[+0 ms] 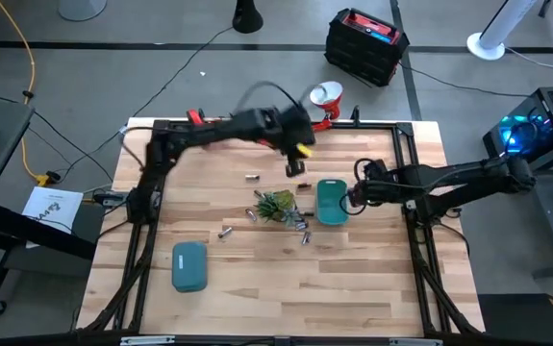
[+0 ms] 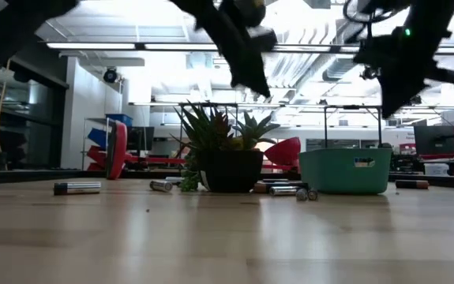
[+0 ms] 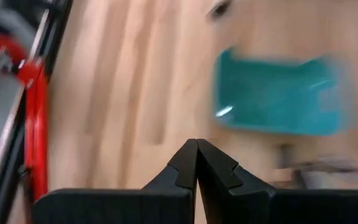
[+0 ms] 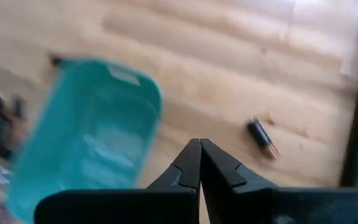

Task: Sort batteries
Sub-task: Put the black battery into the green bin

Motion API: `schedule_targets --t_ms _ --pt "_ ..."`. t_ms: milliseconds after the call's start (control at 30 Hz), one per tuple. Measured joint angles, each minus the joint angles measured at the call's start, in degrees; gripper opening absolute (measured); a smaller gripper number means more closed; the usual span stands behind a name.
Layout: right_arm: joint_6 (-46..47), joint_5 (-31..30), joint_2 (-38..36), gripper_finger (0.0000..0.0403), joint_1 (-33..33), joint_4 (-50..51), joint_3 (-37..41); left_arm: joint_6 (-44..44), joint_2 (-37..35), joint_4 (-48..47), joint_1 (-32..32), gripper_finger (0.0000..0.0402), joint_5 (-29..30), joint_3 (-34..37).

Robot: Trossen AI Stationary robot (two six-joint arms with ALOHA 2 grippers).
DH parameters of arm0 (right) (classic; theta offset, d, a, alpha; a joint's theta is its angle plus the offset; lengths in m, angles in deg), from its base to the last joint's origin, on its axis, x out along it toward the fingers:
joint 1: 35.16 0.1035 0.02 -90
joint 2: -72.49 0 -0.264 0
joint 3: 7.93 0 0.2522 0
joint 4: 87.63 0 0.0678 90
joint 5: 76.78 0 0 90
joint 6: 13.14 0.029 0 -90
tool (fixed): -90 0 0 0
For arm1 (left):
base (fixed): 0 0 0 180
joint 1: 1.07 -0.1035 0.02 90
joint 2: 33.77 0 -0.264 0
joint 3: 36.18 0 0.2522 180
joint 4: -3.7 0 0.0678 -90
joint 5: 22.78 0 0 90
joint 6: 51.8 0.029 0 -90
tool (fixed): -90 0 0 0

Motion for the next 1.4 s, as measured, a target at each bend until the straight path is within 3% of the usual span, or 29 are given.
schedule_targets --t_ms 100,233,433,600,767,900,1033,1400 --pt "-5.4 4.8 0.2 0.0000 -5.3 1.0 2.6 -0.7 -5.9 0.6 -0.9 0.0000 -8.0 2.4" --pt "-14.4 9.6 0.1 0.0007 -12.1 -1.2 5.8 -2.4 -15.1 2.7 -0.2 0.0000 -11.7 8.1" --pt "-29.8 16.4 0.1 0.0084 -20.6 -7.6 7.4 -8.0 -30.8 12.9 3.1 0.0000 -13.8 23.8" --pt "-35.2 16.6 0.5 0.0177 -27.5 -8.6 9.6 -17.1 -45.0 27.2 6.3 0.0000 -13.7 41.6" --pt "-39.8 21.4 1.3 0.0231 -33.4 -13.2 13.9 -28.0 -57.5 44.1 9.1 0.0000 -6.6 58.1" --pt "-41.4 24.2 3.5 0.0234 -35.8 -16.5 15.1 -33.8 -64.0 53.5 10.6 0.0000 -0.7 66.6" --pt "-41.3 21.5 6.5 0.0225 -36.0 -18.1 14.9 -34.7 -67.5 55.0 11.6 0.0000 3.5 70.2" --pt "-39.8 20.6 18.0 0.0159 -33.8 -17.0 14.5 -34.4 -68.3 60.8 12.9 0.0000 3.8 71.3"
